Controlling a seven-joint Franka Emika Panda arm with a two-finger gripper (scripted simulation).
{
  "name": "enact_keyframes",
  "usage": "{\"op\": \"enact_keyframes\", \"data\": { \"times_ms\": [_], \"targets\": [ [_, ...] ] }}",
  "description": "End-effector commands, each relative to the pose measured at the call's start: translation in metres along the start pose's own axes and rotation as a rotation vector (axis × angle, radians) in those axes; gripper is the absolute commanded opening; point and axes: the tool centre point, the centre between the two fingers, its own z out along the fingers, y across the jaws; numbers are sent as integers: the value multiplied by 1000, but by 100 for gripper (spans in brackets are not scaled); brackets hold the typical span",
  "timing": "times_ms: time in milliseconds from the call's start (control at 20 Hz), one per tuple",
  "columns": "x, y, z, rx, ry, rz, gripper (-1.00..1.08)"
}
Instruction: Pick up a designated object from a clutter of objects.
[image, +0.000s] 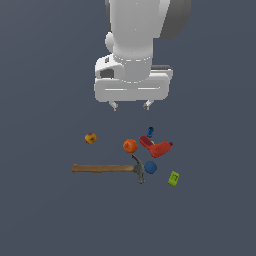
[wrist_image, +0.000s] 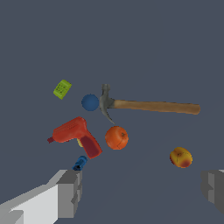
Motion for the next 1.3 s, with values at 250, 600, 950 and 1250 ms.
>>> {"op": "enact_keyframes", "data": {
  "times_ms": [250,600,950,1250],
  "targets": [
    [-1,11,1,13,-7,26,100],
    [-2,21,2,27,-15,56,100],
    [1,25,9,16,-17,16,100],
    [7,33,25,-2,-22,-70,100]
  ]
}}
